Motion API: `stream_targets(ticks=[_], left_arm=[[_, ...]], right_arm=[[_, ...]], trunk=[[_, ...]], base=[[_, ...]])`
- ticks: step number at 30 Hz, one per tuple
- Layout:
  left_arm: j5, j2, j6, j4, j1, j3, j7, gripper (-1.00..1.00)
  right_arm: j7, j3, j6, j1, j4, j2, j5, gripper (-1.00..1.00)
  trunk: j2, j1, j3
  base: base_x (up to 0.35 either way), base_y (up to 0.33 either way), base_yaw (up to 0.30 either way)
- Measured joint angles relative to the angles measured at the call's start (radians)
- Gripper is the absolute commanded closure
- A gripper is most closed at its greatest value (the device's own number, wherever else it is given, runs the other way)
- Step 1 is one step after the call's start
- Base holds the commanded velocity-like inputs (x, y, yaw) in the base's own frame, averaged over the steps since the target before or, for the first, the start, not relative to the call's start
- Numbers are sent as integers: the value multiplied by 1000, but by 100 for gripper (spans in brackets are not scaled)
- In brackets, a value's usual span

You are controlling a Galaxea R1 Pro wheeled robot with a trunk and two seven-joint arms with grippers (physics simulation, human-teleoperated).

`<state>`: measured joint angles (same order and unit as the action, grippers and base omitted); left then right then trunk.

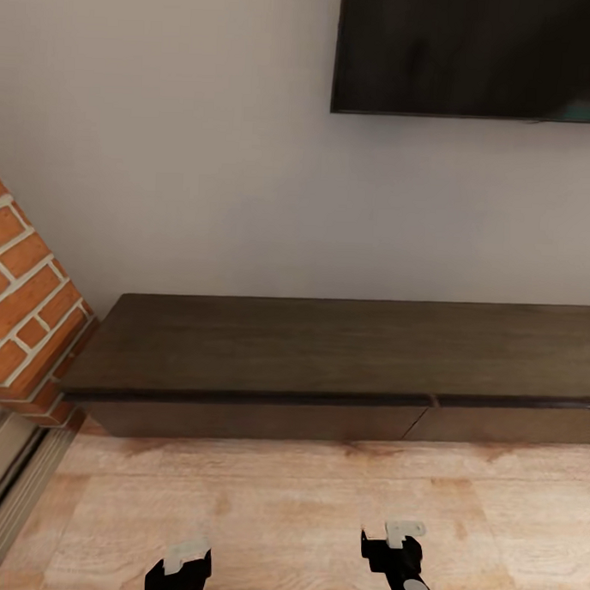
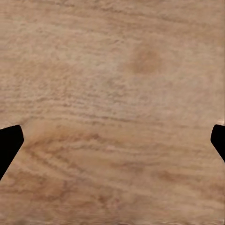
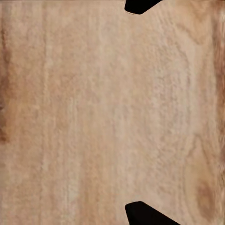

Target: Place each of the two pumpkins and all three candles from the living room inside a cabinet in the living room (use any cabinet), then make sure every cabinet is closed, and position the cauldron so it is next to a table in the living room.

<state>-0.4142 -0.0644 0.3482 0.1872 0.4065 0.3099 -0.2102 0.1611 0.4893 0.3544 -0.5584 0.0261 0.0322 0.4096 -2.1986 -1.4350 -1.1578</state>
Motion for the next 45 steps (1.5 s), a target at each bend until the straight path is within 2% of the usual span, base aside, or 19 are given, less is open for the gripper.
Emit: stream_targets(ticks=[6, 15, 25, 29, 35, 37, 41, 45], left_arm=[[0, 0, 0, 1, 0, 0, 0, -100], [1, 2, -1, 1, 0, 1, 0, -100], [1, 3, -7, -7, 0, 2, 1, -100], [3, 10, -11, -16, 0, 3, 2, -100], [5, 14, -12, -134, 0, 3, 2, -100], [4, 26, -13, -179, 0, 3, 2, -100], [-1, 86, -19, -233, -11, 0, 18, -100], [0, 93, -21, -242, -29, 1, 35, -100]], right_arm=[[0, 0, 0, 0, 0, -1, 0, -100], [0, 0, 0, 0, 0, -1, 0, -100], [0, -1, -5, 0, -1, -6, 5, -100], [-1, -1, -10, 8, -27, -5, 7, -100], [-3, -1, -10, 75, -57, -3, 5, -100], [-3, -1, -10, 91, -60, -7, 4, -100], [-2, -1, -8, 106, -61, -12, 3, -100], [0, -1, -8, 109, -63, -11, 6, -100]], trunk=[[0, 0, 2], [0, 0, 9], [70, 38, 41], [98, 54, 53], [140, 77, 72], [154, 84, 78], [182, 100, 90], [182, 100, 88]], base=[[-308, 0, 0], [-37, 0, 0], [-1, 0, 0], [0, 0, 0], [0, 0, 12], [0, 0, 133], [0, 0, 242], [0, 0, 278]])
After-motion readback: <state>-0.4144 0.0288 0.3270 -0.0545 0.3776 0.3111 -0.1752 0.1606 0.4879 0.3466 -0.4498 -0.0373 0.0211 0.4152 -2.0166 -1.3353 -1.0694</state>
